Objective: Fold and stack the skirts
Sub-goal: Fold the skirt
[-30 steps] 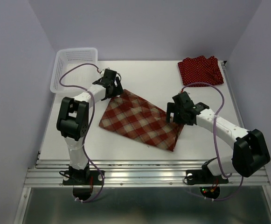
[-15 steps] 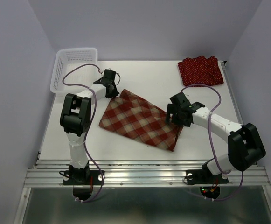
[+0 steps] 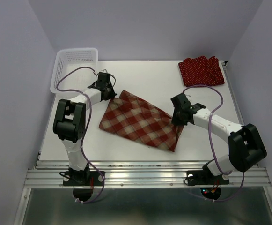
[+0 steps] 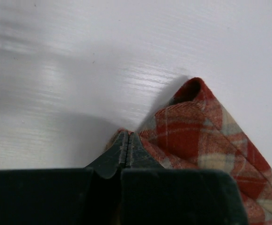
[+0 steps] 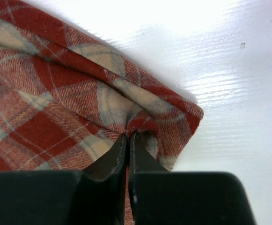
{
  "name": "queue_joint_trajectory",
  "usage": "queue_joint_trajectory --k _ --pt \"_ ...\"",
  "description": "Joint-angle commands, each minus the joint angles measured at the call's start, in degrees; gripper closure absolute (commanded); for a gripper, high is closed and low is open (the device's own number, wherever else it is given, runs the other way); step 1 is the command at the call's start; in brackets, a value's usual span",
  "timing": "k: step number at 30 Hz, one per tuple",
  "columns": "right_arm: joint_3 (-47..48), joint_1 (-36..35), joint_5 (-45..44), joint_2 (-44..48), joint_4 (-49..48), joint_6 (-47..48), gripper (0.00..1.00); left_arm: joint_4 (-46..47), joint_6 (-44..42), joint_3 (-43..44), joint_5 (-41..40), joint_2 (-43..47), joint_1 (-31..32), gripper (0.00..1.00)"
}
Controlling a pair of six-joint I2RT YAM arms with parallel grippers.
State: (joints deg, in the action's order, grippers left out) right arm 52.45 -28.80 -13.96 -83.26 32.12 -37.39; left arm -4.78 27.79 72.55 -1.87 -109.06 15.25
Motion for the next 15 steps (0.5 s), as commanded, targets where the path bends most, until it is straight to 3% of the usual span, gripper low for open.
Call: queue_joint_trajectory --k 1,10,15 --pt "-0.15 0.41 -0.72 4.77 -2.07 -0.23 0.99 3.72 1.30 -1.45 0.46 7.36 -0.04 1.00" --pt "-0.33 0.41 -1.77 18.91 7.77 -2.86 0.99 7.41 4.20 -5.67 0.64 19.13 -0.04 1.00" --pt "0.46 0.41 -7.74 20.52 10.24 -3.48 0.99 9.26 4.29 -1.55 1.60 16.70 0.05 1.00"
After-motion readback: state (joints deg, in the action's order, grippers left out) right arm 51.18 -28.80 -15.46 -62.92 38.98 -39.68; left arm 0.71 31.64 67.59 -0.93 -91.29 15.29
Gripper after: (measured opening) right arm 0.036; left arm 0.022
